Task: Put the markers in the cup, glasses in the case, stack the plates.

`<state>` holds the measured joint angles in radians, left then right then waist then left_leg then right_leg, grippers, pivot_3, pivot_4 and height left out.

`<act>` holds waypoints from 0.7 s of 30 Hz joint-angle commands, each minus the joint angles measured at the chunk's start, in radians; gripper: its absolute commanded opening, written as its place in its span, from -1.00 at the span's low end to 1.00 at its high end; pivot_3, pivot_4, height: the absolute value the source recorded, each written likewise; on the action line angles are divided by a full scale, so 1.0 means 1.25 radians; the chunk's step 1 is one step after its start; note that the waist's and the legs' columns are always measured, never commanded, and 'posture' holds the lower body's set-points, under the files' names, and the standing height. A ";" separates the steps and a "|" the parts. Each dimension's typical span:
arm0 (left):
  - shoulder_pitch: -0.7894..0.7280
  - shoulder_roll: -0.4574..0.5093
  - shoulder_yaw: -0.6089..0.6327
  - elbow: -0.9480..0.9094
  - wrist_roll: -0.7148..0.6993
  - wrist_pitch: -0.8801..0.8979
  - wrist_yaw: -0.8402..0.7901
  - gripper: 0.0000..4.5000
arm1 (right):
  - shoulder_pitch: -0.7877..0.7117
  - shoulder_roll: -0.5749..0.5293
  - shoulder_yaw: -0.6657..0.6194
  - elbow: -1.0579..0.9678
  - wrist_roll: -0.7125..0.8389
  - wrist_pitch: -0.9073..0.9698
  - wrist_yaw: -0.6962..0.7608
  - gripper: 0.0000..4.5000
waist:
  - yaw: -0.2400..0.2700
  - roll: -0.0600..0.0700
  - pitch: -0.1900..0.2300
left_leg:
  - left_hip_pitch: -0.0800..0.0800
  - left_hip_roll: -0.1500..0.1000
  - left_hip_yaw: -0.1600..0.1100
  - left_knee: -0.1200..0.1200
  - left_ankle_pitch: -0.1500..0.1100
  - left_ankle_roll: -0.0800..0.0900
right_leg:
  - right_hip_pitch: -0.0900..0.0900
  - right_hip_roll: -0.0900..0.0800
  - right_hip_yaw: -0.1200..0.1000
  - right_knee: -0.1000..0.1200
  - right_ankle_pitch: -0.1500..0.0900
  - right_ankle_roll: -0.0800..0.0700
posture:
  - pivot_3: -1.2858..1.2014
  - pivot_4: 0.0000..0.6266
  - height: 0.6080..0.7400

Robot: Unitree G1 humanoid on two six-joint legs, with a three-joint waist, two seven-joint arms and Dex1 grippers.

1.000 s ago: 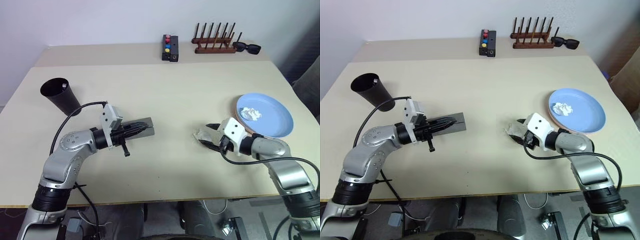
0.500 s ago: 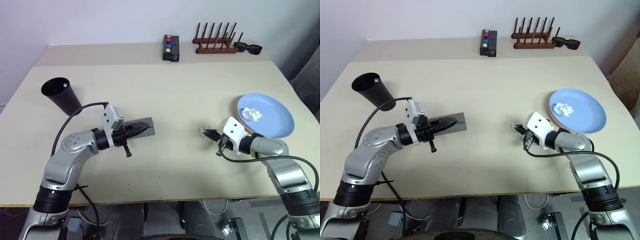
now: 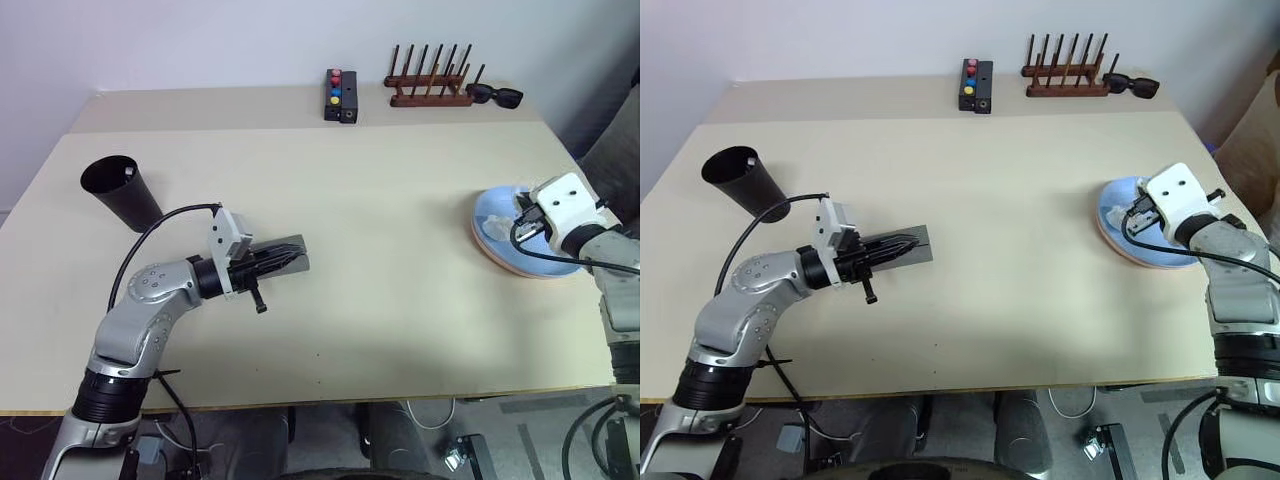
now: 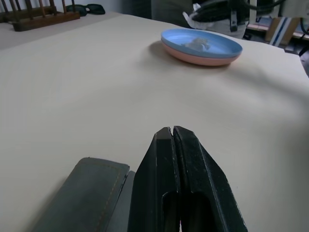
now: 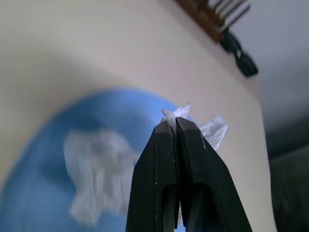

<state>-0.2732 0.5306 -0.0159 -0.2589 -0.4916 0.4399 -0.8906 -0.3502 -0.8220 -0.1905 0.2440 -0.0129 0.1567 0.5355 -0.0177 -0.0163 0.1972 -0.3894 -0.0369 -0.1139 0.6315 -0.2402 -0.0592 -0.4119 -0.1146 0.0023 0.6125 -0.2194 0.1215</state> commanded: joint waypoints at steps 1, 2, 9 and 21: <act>-0.005 -0.002 0.008 -0.011 0.000 -0.023 0.000 -1.00 | 0.003 -0.005 -0.017 -0.012 0.013 -0.010 0.006 -0.75 | -0.001 0.000 0.000 | 0.000 0.000 0.000 0.000 0.000 0.000 | 0.000 0.000 0.000 0.000 0.000 0.000 | 0.03 -0.52 0.91; -0.006 -0.002 0.008 -0.010 0.001 -0.024 0.000 -1.00 | 0.005 -0.005 -0.018 -0.013 0.013 -0.010 0.005 -0.61 | 0.000 0.000 0.000 | 0.000 0.000 0.000 0.000 0.000 0.000 | 0.000 0.000 0.000 0.000 0.000 0.000 | 0.03 -0.52 0.91; -0.015 0.001 0.024 0.007 0.007 -0.037 0.011 -1.00 | 0.001 -0.012 -0.019 -0.024 0.002 -0.037 -0.002 0.25 | 0.003 0.000 0.000 | 0.000 0.000 0.000 0.000 0.000 0.000 | 0.000 0.000 0.000 0.000 0.000 0.000 | 0.03 -0.52 0.91; 0.245 0.079 0.291 -0.118 -0.047 -0.019 0.092 -1.00 | 0.056 0.026 0.009 -0.199 0.258 0.002 0.285 0.25 | 0.001 0.000 0.000 | 0.000 0.001 0.000 0.000 -0.001 0.001 | 0.000 0.000 0.000 0.000 0.000 0.000 | 0.03 -0.52 0.91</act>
<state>0.0152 0.6273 0.2869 -0.3553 -0.5286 0.4154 -0.7994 -0.2803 -0.7881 -0.1662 0.0314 0.2630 0.1473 0.8511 -0.0164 -0.0160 0.1974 -0.3896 -0.0361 -0.1140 0.6318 -0.2408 -0.0582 -0.4118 -0.1147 0.0024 0.6120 -0.2198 0.1215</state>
